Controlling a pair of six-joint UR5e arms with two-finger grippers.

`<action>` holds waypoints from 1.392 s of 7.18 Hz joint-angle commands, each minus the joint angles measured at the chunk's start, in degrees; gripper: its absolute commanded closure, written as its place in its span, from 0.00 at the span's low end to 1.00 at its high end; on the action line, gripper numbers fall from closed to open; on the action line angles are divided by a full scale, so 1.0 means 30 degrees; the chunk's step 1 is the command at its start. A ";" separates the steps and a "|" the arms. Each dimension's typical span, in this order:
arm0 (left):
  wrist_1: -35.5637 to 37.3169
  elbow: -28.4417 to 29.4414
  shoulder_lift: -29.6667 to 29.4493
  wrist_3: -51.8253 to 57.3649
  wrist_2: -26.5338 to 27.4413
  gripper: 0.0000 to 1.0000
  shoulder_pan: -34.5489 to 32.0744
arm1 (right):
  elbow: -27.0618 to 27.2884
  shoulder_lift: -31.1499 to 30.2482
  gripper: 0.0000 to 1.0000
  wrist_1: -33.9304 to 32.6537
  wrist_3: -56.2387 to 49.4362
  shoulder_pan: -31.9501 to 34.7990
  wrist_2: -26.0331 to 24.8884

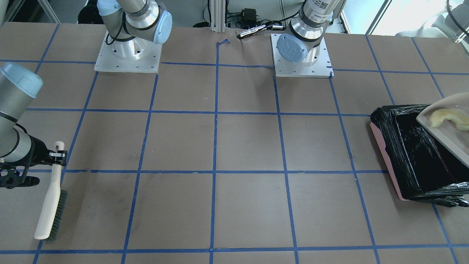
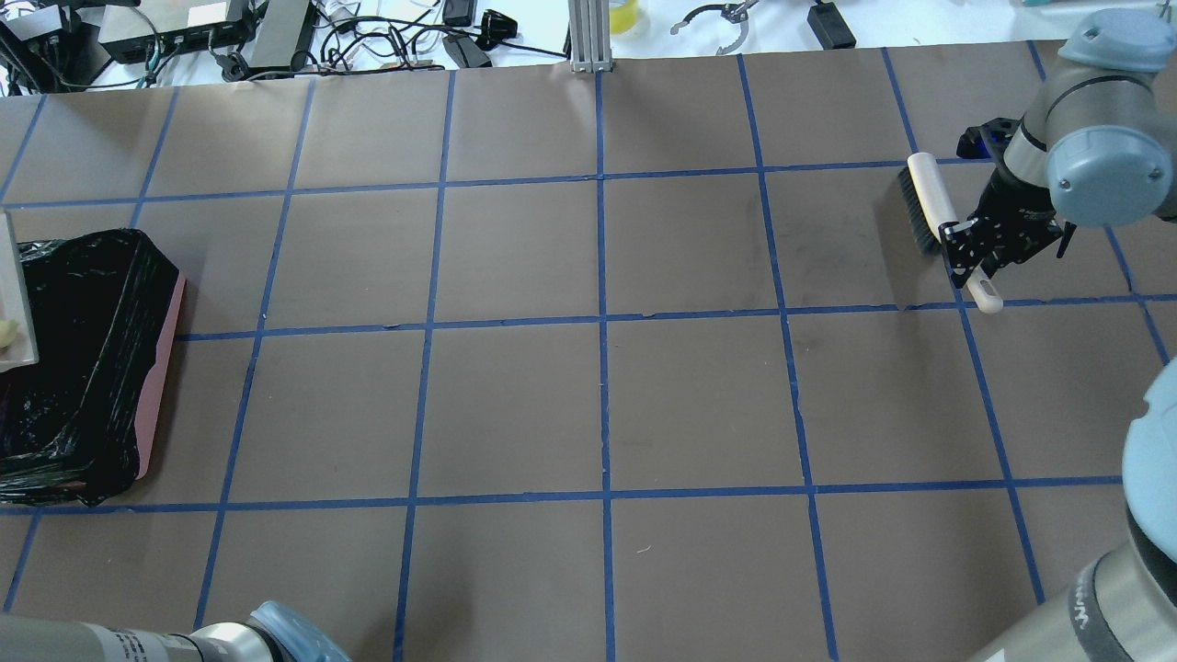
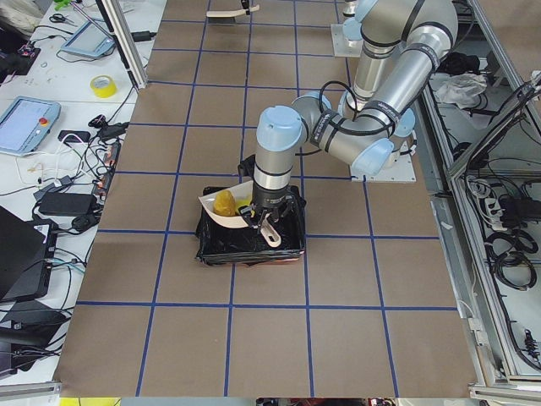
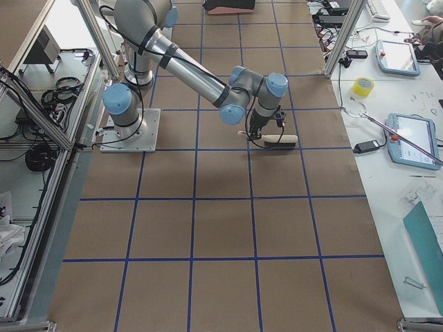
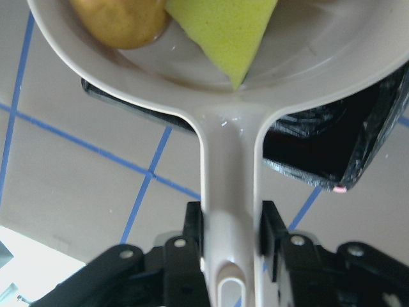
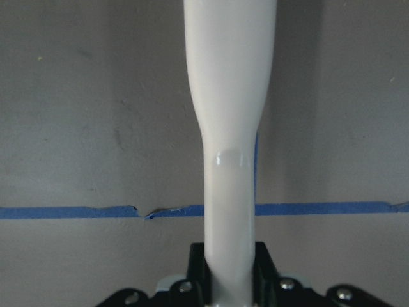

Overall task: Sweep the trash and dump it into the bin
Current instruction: 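Tilt the dustpan over the black bin with the left gripper to dump items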

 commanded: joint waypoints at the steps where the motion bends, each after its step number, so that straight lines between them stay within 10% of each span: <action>1: 0.3478 -0.0354 -0.0257 0.2265 0.4193 1.00 -0.1654 | 0.0262 -0.0030 0.91 -0.0026 -0.0326 -0.0285 -0.0070; 4: 0.8731 -0.1235 -0.1369 0.4558 1.0641 1.00 -0.4879 | 0.0233 -0.0088 0.69 0.0265 -0.0064 -0.0286 -0.0128; 10: 1.8346 -0.1265 -0.2951 1.6475 1.1417 1.00 -0.8283 | 0.0204 0.0057 0.20 0.0033 -0.0267 -0.0286 0.0135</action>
